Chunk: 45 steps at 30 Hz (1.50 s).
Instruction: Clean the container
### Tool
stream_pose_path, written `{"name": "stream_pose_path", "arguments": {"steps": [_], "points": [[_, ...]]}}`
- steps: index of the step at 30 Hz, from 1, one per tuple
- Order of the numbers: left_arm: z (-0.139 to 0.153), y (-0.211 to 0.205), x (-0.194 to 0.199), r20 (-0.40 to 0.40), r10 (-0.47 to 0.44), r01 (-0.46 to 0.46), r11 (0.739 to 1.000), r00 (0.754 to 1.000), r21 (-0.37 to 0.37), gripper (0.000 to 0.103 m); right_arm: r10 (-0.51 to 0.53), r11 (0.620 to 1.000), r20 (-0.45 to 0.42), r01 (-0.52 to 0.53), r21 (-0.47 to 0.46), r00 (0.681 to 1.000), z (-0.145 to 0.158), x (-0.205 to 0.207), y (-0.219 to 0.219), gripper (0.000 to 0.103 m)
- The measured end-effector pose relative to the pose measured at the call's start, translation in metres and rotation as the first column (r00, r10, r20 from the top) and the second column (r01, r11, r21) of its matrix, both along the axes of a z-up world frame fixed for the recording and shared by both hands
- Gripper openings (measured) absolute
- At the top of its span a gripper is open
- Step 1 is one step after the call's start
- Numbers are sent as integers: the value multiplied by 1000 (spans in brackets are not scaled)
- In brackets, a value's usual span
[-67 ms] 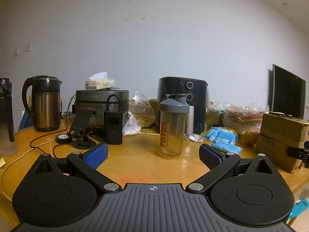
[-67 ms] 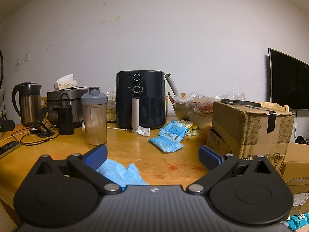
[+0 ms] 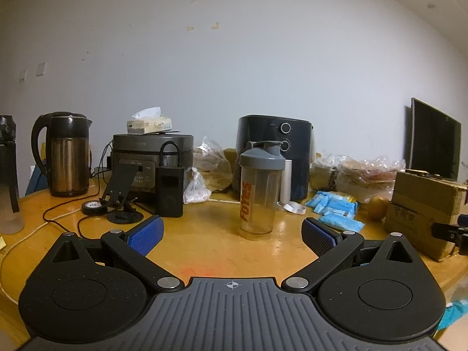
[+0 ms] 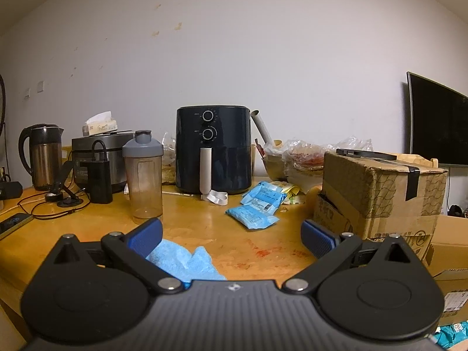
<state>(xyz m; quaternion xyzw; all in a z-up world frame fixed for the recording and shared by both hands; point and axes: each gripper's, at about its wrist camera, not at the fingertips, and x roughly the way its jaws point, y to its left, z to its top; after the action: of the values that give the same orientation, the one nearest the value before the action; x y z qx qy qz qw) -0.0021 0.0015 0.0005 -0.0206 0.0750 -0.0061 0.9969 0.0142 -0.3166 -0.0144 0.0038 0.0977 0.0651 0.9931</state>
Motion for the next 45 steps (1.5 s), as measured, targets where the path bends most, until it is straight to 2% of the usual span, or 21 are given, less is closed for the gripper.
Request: {"name": "stream_pose_path", "arguments": {"steps": [7, 11, 17, 26, 32, 34, 40, 45], "points": [[-4, -4, 1, -28, 14, -14, 1000, 999, 16, 103, -13, 1000, -6, 13, 8, 1000, -3, -3, 5, 103], [-5, -4, 6, -48, 12, -9, 998, 999, 60, 103, -25, 1000, -3, 25, 11, 1000, -4, -5, 7, 103], [-6, -1, 8, -53, 26, -24, 999, 998, 46, 103, -36, 999, 2, 36, 5, 999, -7, -9, 13, 103], [-7, -7, 16, -121, 108, -97, 991, 987, 93, 103, -42, 999, 10, 42, 17, 999, -8, -19, 20, 103], [-7, -9, 15, -128, 96, -87, 994, 987, 73, 103, -43, 999, 11, 43, 8, 999, -10, -26, 26, 103], [-7, -12, 14, -135, 65, -56, 996, 989, 71, 103, -48, 999, 9, 48, 13, 999, -11, -28, 28, 103], [-6, -15, 8, -82, -2, 6, 999, 997, 51, 103, -63, 998, 11, 63, 7, 998, -10, -28, 30, 103], [-2, -15, 9, -65, 8, -6, 999, 998, 42, 103, -75, 997, 11, 75, 11, 997, -8, -30, 32, 103]]}}
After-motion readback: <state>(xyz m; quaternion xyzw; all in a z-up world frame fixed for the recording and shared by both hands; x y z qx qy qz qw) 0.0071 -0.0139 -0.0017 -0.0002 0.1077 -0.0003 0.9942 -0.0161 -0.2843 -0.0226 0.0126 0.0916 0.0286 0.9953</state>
